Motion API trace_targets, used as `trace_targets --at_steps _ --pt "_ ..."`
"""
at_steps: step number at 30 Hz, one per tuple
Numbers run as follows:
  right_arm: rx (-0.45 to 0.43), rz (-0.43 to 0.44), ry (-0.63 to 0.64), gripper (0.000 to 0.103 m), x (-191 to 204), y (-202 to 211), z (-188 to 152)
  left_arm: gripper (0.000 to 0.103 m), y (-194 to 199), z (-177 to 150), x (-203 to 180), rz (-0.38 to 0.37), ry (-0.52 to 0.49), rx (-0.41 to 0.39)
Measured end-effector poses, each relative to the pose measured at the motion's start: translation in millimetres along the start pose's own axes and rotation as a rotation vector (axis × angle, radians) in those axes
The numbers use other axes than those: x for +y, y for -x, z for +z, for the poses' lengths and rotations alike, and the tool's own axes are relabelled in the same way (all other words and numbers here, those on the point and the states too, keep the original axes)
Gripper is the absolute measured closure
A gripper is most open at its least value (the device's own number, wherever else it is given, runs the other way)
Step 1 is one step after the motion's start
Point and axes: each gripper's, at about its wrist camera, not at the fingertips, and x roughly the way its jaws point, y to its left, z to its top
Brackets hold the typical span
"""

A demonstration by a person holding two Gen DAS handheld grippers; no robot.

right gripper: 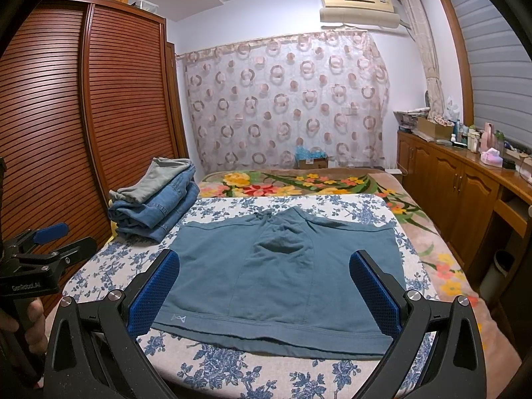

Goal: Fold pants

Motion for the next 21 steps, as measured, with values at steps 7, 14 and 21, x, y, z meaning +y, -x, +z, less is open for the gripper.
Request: trace_targets --at_steps 7,14,21 --pt "-0.001 0.000 0.000 0.001 0.0 0.1 -0.2 0.000 0.4 -0.3 -0.3 0.002 0.000 0.000" --pt "-0.003 0.001 -0.001 0.001 0.2 0.6 0.1 0.000 0.5 -1.2 -0.5 0.002 -0.002 -0.003" --pt "-0.003 0.002 -0.002 0.001 0.1 1.1 0.3 0.000 0.4 -1.2 -0.5 0.001 -0.002 -0.004"
